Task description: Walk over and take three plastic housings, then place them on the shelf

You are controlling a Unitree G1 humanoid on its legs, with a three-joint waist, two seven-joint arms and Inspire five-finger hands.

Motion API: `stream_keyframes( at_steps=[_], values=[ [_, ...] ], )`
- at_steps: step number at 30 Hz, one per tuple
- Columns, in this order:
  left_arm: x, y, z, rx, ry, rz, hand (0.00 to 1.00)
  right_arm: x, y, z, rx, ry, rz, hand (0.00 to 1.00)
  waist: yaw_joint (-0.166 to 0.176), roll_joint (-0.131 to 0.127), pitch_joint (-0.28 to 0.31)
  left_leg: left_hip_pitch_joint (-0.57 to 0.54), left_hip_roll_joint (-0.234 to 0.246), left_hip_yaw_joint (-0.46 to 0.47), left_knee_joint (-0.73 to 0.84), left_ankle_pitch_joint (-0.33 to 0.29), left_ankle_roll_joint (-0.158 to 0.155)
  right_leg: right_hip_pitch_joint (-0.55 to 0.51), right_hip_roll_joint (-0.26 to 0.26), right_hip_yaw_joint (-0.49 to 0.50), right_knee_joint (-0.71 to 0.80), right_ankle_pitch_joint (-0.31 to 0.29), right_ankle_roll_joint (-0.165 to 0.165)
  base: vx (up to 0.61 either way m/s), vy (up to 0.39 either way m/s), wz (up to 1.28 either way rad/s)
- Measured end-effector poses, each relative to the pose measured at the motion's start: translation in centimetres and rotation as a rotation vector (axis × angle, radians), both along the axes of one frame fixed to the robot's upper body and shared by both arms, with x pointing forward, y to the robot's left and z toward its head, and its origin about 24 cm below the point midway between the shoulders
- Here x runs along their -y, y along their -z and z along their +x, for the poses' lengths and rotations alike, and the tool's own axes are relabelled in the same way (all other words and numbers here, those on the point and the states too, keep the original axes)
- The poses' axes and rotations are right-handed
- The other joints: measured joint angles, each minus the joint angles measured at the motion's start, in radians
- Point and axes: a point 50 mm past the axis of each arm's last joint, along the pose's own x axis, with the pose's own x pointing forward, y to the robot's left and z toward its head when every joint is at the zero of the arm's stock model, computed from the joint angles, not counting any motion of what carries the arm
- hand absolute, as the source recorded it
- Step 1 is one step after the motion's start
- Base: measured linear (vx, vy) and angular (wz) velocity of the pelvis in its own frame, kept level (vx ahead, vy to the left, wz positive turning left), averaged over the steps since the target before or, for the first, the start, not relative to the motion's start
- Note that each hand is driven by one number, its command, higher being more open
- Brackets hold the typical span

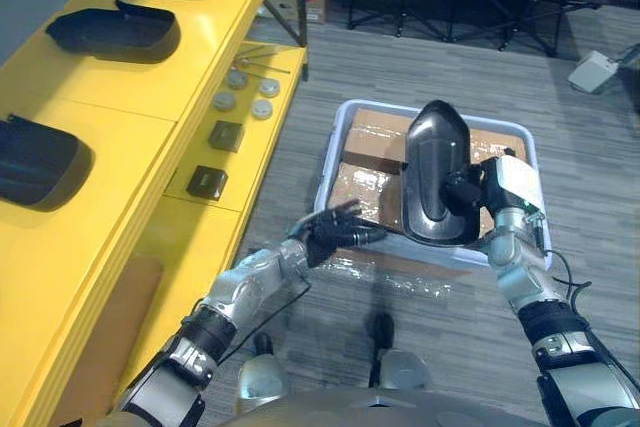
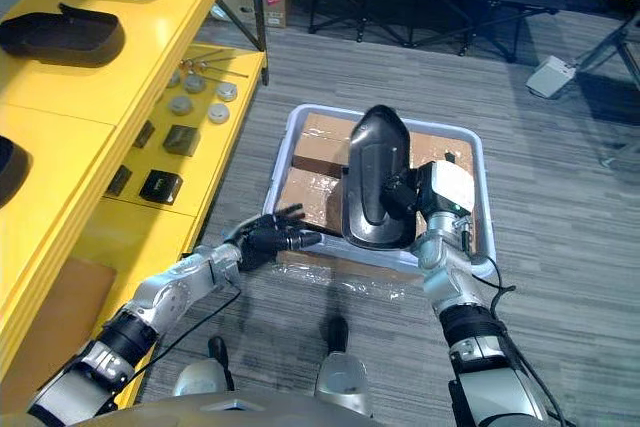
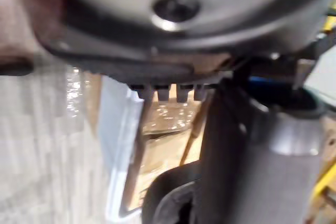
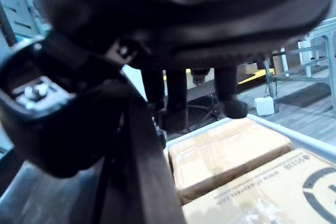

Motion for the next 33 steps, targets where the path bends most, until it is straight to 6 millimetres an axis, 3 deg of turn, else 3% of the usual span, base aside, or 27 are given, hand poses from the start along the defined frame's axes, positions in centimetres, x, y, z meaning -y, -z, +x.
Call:
stream_keyframes(
  at_steps=[2,10,19,28,29,33],
  values=[
    [-0.2,0.1,0.5,-0.025,-0.02,0.014,1.0,-0.5,-1.0,0.8,0.033,-0.044,-0.026,0.0,-0.007,0.0,0.0,0.0,0.002,0.011,-0.006,0.007,-0.002,-0.006,0.004,0.01,-0.007,0.009,-0.002,0.02,-0.013,-0.16],
    [0.0,-3.4,3.9,0.029,-0.053,-0.079,1.0,-3.3,-3.6,2.0,0.151,-0.222,-0.044,0.0,-0.019,-0.004,-0.001,-0.002,0.004,0.01,-0.003,0.007,-0.002,-0.005,0.006,0.01,-0.008,0.013,-0.005,0.0,0.0,0.0],
    [2.7,-4.0,3.5,-0.039,-0.011,-0.221,1.0,-5.6,-3.0,2.1,0.131,-0.345,-0.107,0.0,-0.02,-0.005,-0.001,0.0,0.004,0.007,-0.002,0.007,-0.002,-0.001,0.006,0.008,-0.009,0.013,-0.005,0.0,0.0,0.0],
    [3.3,-3.4,3.2,-0.071,-0.044,-0.147,1.0,-7.2,-1.4,2.0,0.122,-0.349,-0.065,0.0,-0.02,-0.027,-0.015,0.005,0.003,-0.003,-0.002,0.009,-0.002,0.016,0.006,-0.002,-0.018,0.016,-0.006,0.0,0.0,0.02],
    [3.3,-3.3,3.2,-0.065,-0.076,-0.124,0.0,-7.5,-1.2,2.0,0.127,-0.352,-0.058,0.0,-0.018,-0.031,-0.017,0.005,0.002,-0.004,-0.003,0.01,-0.001,0.017,0.006,-0.002,-0.018,0.016,-0.006,-0.01,0.005,0.04],
    [3.0,-2.9,3.8,-0.066,-0.23,-0.092,0.0,-9.4,-0.8,1.8,0.15,-0.386,-0.019,0.0,-0.016,-0.043,-0.03,0.008,0.002,-0.006,-0.012,0.019,-0.001,0.018,0.006,-0.006,-0.019,0.017,-0.007,-0.01,-0.001,0.03]
  ],
)
